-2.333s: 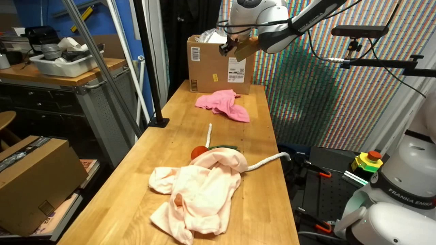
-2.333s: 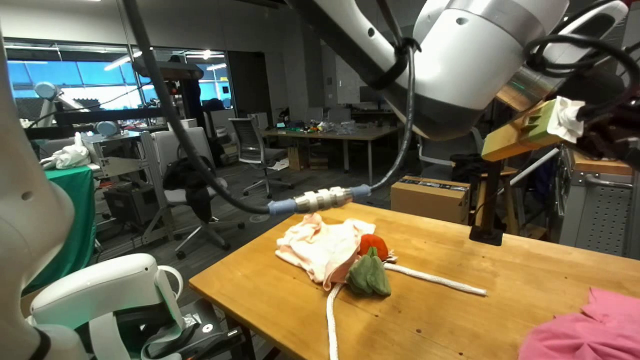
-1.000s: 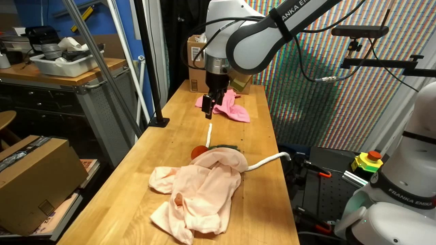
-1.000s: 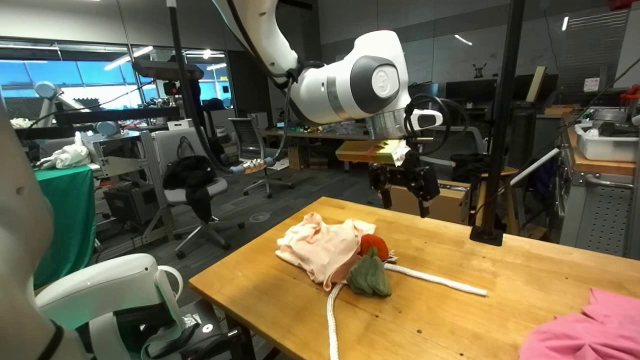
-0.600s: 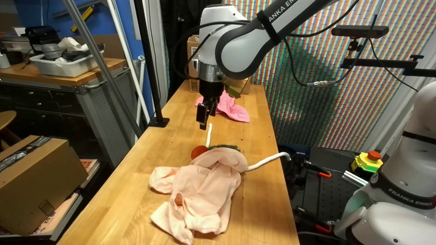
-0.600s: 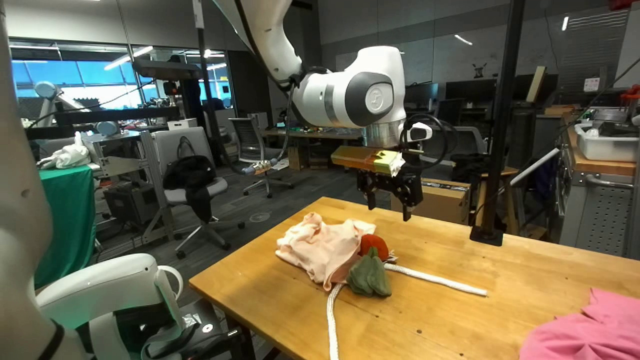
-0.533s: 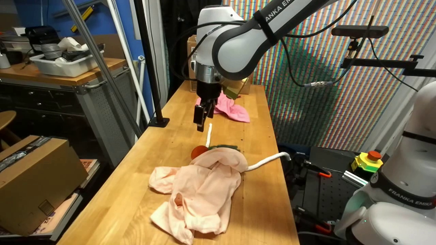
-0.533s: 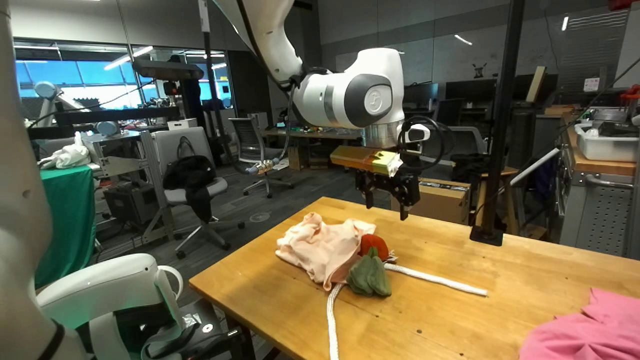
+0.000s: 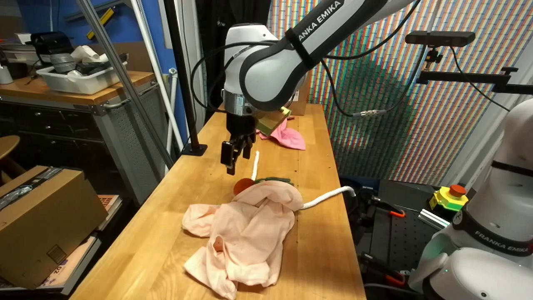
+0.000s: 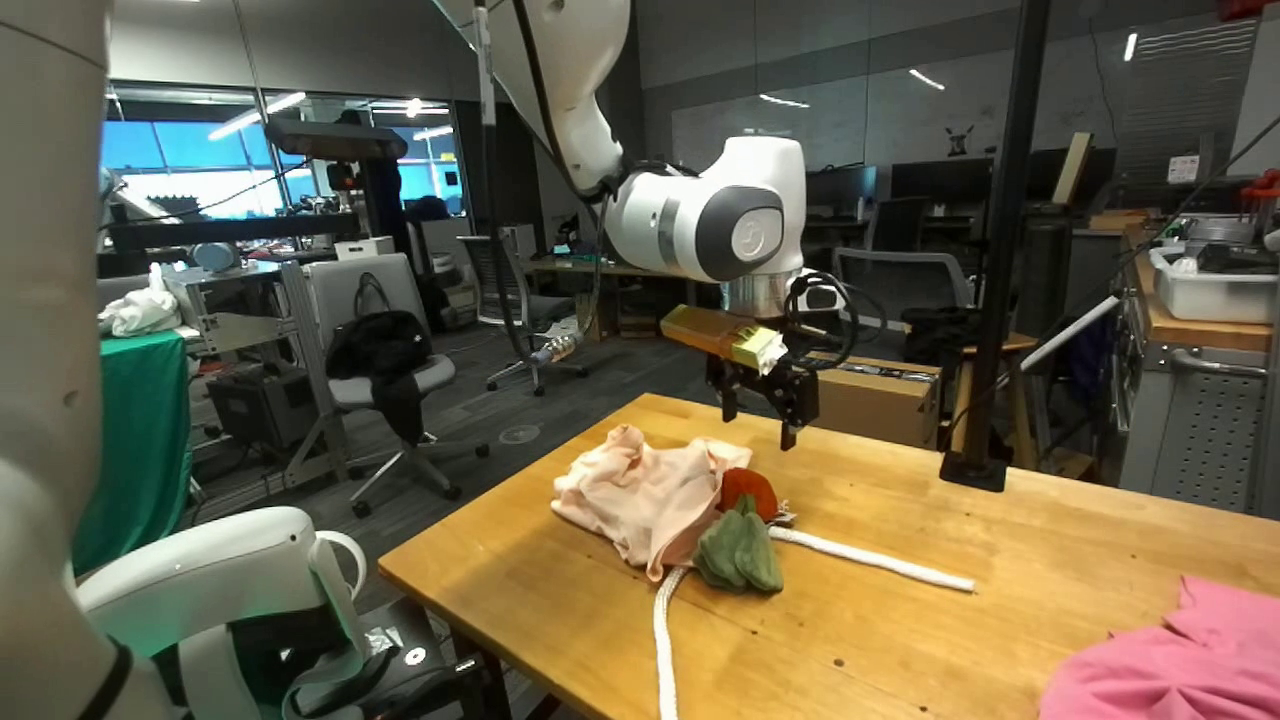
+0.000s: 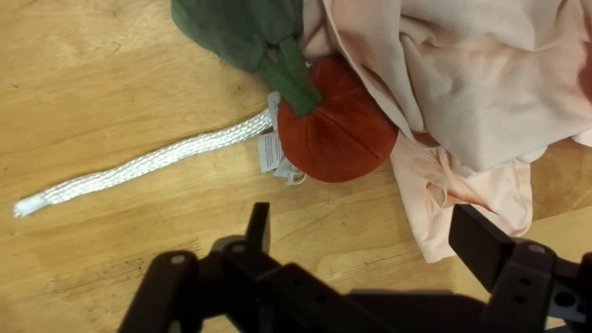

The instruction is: Move the pink t-shirt to the right, move the radish backwards, move the peach t-shirt to the left

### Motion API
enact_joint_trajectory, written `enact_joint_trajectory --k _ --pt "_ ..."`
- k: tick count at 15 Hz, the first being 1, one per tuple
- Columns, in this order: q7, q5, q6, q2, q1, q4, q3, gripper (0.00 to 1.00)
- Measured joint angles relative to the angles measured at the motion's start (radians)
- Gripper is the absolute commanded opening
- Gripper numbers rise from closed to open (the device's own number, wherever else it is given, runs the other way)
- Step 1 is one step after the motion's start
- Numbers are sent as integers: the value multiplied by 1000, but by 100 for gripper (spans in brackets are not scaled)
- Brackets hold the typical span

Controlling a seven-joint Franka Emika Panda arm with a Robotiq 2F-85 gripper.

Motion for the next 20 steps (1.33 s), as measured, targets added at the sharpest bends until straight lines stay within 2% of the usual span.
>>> enact_joint_trajectory --k 8,14,20 --pt "186 0 -3 107 30 62 -13 100" --pt "297 -5 -24 120 64 77 -40 100" --pt "350 -7 -47 120 77 78 -57 100"
